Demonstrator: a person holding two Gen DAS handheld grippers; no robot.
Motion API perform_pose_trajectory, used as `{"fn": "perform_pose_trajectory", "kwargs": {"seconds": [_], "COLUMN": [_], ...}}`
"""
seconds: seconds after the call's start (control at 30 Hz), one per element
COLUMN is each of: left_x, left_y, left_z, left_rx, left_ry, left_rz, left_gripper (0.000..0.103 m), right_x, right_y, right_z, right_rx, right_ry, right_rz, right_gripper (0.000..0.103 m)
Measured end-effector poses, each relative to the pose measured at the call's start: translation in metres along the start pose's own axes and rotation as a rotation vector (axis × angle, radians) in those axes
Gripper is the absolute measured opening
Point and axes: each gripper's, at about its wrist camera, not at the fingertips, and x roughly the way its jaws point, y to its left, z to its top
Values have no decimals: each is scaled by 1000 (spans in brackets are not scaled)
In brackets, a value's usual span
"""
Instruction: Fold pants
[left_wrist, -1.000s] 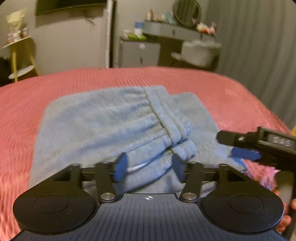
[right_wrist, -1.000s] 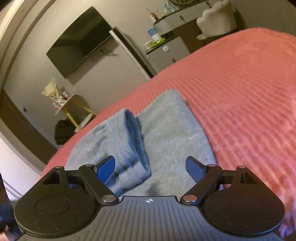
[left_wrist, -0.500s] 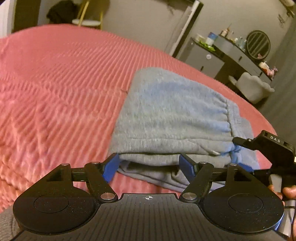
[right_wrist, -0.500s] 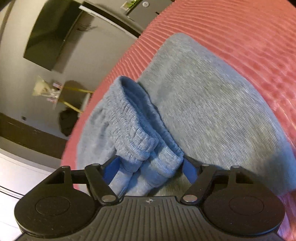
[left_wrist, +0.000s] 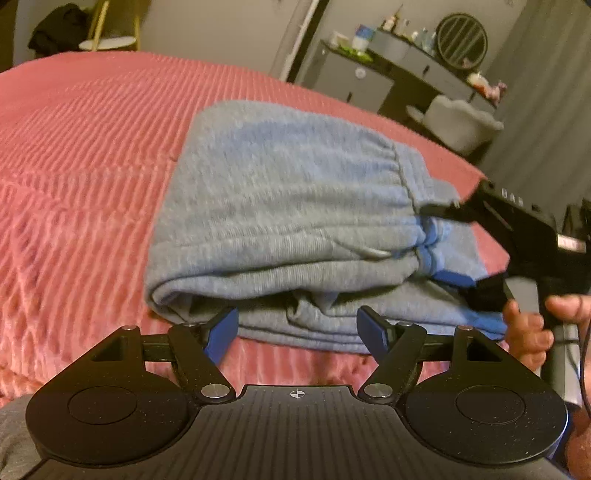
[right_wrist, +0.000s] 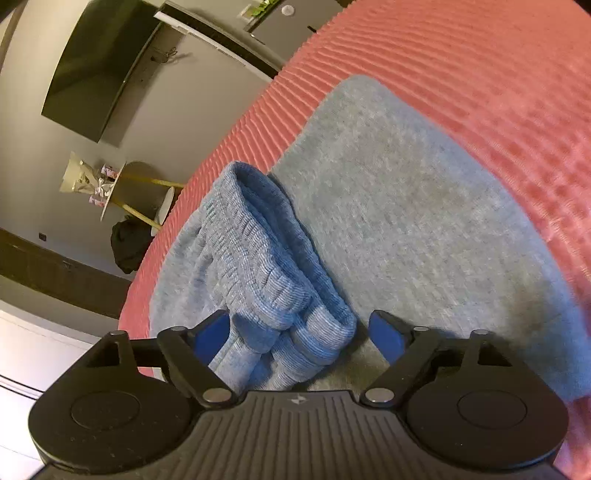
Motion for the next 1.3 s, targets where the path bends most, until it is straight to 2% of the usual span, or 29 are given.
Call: {"fn": "perform_pose_trajectory", "kwargs": {"seconds": [0.07,0.1,0.13,0.23,0.3,0.4,0.43,0.47,0.57,0.77,0.87,0.93,1.0,1.07,1.17,1.3], "left_x": [2,2,2,5,6,10,10,11,12,13,15,18,18,14,6,-3], "left_y": [-2,-2,-3,-3,-1,-1,-1,-1,-5,-15,-15,-12,-7,2,18,28], "left_z": [0,-1,-1,-3,-3,-2,-2,-2,-3,1,3,4,5,6,7,8], "left_rx": [3,6,6,-17,-39,-56,-58,-58,-48,-24,-34,-45,-72,-122,-216,-245], "left_ry": [3,5,7,8,8,13,11,7,-6,-76,-92,-82,-85,-91,-94,-116], "left_rz": [-2,-1,0,-1,-2,3,7,16,54,78,101,107,136,146,96,73], "left_gripper": [76,76,76,76,76,76,75,75,74,67,46,17,3,3,3,3], "right_x": [11,12,15,17,20,30,31,32,22,-38,-65,-81,-90,-95,-100,-101], "right_y": [3,6,10,2,-7,-11,-6,2,40,87,102,105,103,98,83,46], "right_z": [0,1,1,2,1,-2,-2,-4,-10,-14,-14,-11,-9,-7,-4,-3], "right_rx": [8,-1,-14,42,84,148,139,113,-39,-113,-171,-179,-179,-177,-149,-101], "right_ry": [30,36,47,89,97,121,122,118,58,-48,-94,-120,-144,-169,-184,-149], "right_rz": [38,36,44,141,158,188,175,156,99,299,344,369,381,365,311,233], "right_gripper": [85,78,47,45,57,63,62,44,39,37,37,37,37,37,37,37]}}
